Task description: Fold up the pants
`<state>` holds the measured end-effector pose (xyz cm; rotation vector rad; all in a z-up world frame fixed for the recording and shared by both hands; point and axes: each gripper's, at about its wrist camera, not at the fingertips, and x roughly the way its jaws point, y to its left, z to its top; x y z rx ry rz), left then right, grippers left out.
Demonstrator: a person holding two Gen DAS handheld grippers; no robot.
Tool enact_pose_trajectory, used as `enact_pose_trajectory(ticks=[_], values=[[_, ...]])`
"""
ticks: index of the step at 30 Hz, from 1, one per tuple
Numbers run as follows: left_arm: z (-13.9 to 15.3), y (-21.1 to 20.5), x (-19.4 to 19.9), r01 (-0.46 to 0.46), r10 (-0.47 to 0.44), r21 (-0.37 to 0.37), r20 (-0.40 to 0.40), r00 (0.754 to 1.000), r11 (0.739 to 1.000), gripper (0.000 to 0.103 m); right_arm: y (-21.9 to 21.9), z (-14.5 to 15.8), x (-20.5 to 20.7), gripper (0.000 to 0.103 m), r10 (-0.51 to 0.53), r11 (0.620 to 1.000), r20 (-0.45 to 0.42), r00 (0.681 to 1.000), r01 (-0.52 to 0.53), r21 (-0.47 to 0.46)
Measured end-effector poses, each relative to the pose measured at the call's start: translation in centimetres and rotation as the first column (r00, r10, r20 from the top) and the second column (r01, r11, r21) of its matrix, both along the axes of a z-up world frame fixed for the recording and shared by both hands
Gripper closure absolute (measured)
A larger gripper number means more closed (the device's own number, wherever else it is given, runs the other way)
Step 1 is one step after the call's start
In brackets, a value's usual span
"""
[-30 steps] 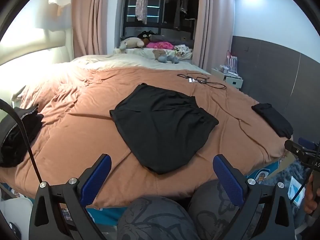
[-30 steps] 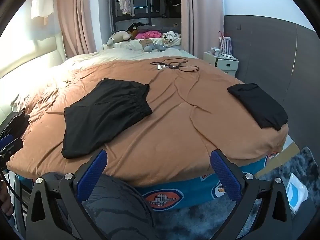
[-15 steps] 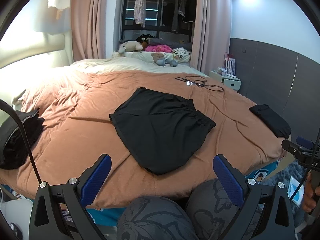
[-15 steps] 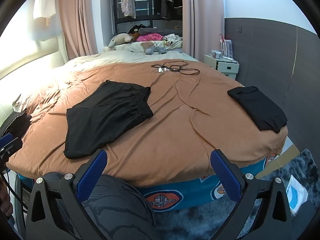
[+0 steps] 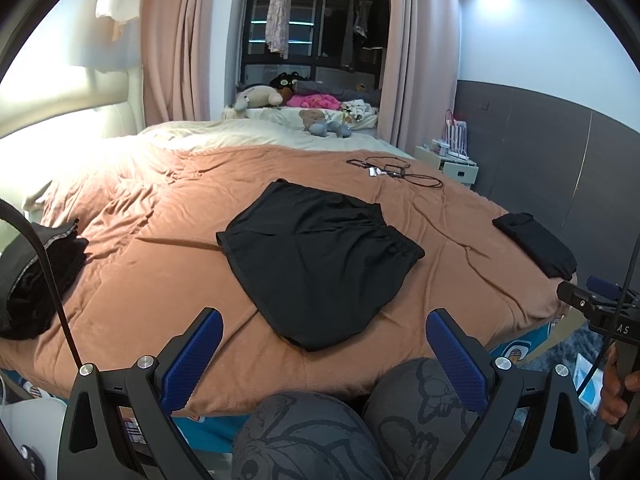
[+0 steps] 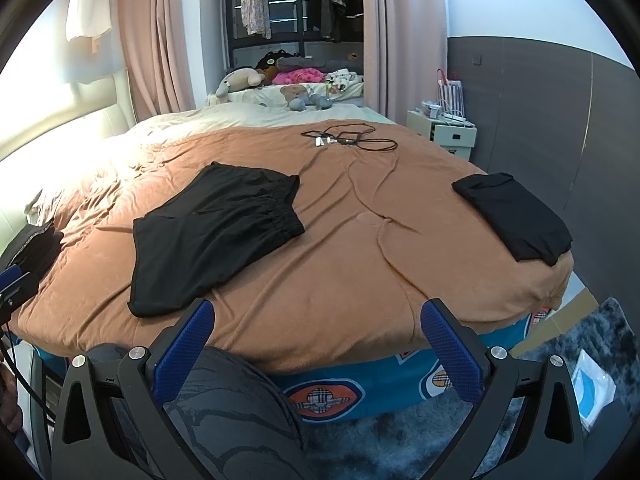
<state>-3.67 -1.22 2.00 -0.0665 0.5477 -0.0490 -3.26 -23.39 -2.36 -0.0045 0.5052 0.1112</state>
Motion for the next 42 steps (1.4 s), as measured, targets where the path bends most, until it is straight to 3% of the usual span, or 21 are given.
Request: enact_pose_trajectory(ticks=[24,42], values=[[1.1,0.4,-1.3,-0.015,0.015,-0.016,0.019,1.000,1.000,0.001,0.0,0.3,-0.6,0.000,0.021,1.000,0.008,1.000,-0.021,0.007],[1.0,0.5,0.1,-0.006,0.006,-0.001,-0.003,1.000,1.000,0.001,-0.4,-0.1,0.5,0.000,0.043,0.998,0.001,0.999,-0.043,0.039]])
